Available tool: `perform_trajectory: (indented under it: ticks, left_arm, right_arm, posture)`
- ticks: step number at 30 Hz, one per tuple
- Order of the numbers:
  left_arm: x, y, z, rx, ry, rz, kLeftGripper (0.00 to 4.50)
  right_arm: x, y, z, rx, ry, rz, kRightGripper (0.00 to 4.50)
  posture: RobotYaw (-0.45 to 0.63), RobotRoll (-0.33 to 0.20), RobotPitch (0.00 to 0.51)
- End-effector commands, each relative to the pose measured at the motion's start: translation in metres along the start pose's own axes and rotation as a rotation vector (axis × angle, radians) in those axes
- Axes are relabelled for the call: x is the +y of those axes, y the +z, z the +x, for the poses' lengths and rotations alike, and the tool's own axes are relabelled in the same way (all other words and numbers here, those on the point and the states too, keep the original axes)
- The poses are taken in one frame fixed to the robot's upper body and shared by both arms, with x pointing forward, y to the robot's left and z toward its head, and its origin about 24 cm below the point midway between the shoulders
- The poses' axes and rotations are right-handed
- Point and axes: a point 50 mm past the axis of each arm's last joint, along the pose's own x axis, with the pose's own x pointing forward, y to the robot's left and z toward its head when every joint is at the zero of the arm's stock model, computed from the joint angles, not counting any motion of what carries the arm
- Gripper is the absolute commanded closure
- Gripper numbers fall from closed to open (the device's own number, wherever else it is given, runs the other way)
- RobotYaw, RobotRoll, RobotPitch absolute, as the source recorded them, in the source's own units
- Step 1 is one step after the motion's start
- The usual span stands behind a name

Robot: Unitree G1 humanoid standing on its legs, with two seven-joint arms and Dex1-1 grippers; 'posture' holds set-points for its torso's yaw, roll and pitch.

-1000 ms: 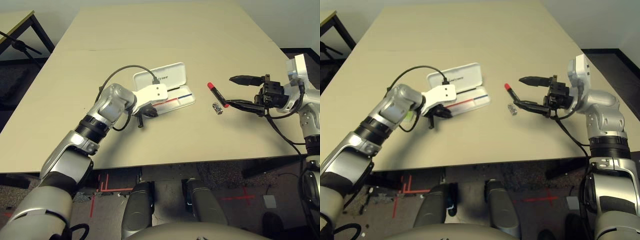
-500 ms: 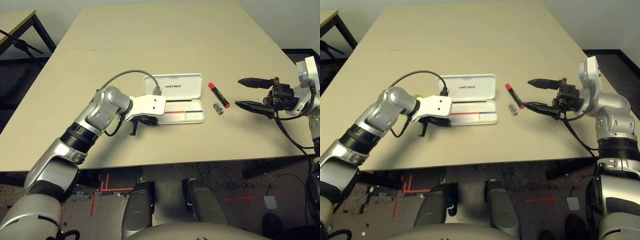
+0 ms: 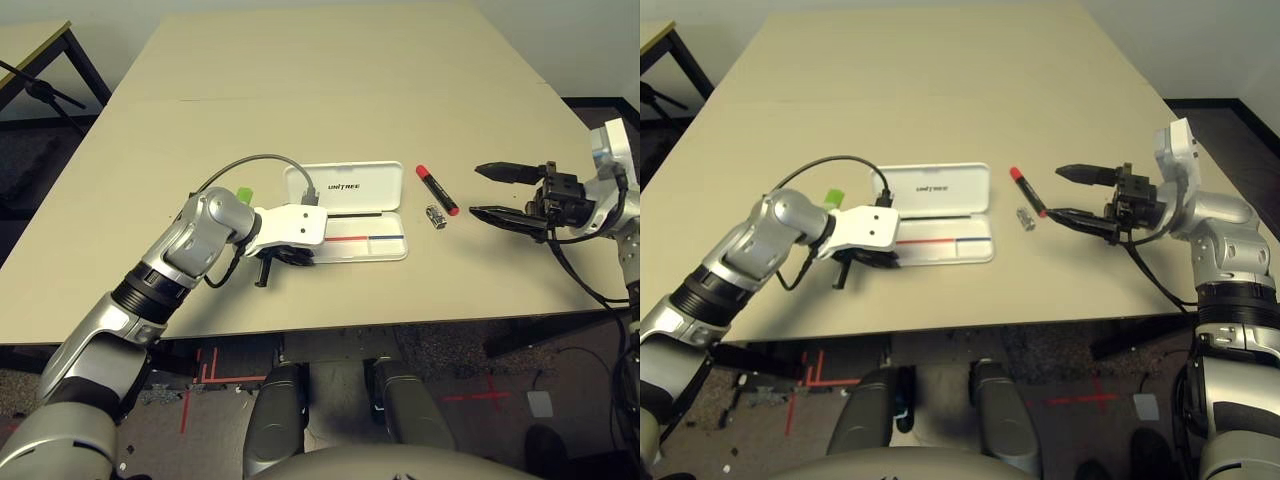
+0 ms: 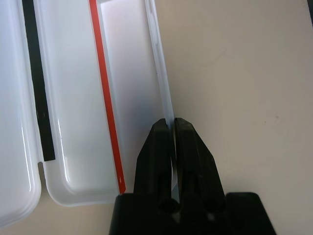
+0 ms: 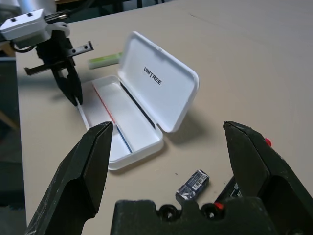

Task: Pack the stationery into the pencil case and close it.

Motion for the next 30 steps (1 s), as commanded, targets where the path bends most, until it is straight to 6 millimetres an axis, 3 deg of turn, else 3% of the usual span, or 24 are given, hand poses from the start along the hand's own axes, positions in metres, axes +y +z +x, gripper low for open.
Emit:
perform_trajectory:
  ticks: [1, 2, 6, 12, 13, 22, 30]
  left_arm:
    - [-0.002, -0.001, 0.001, 0.010, 0.027, 0.025, 4.47]
    - [-0.003, -0.001, 0.000, 0.013, 0.029, 0.027, 3.90]
    - [-0.006, 0.002, 0.000, -0.004, 0.011, 0.016, 2.57]
    - [-0.009, 0.006, -0.005, -0.020, -0.006, 0.005, 0.23]
    - [-0.009, 0.007, -0.006, -0.030, -0.004, -0.003, 0.04]
    - [-0.011, 0.022, -0.029, -0.126, -0.028, -0.093, 0.04]
    - [-0.010, 0.014, -0.051, -0.158, -0.010, -0.111, 0.04]
  right_arm:
    - [0.002, 0.004, -0.002, 0.019, 0.003, -0.013, 0.00]
    - [0.002, 0.004, -0.002, 0.019, 0.003, -0.012, 0.00]
    - [0.002, 0.004, -0.003, 0.016, 0.003, -0.009, 0.00]
    - [-0.001, 0.005, 0.000, 0.020, -0.049, -0.028, 0.00]
    - [-0.001, 0.004, 0.001, 0.030, -0.057, -0.028, 0.00]
    - [-0.014, 0.006, 0.009, 0.108, -0.302, 0.038, 0.00]
    - [-0.024, 0.002, 0.022, 0.247, -0.412, 0.098, 0.00]
  posture:
    - [-0.07, 0.000, 0.127]
    - [-0.07, 0.000, 0.127]
    - [-0.06, 0.000, 0.125]
    - [-0.06, 0.000, 0.126]
    - [-0.06, 0.000, 0.126]
    - [-0.05, 0.000, 0.131]
    - [-0.03, 0.000, 0.132]
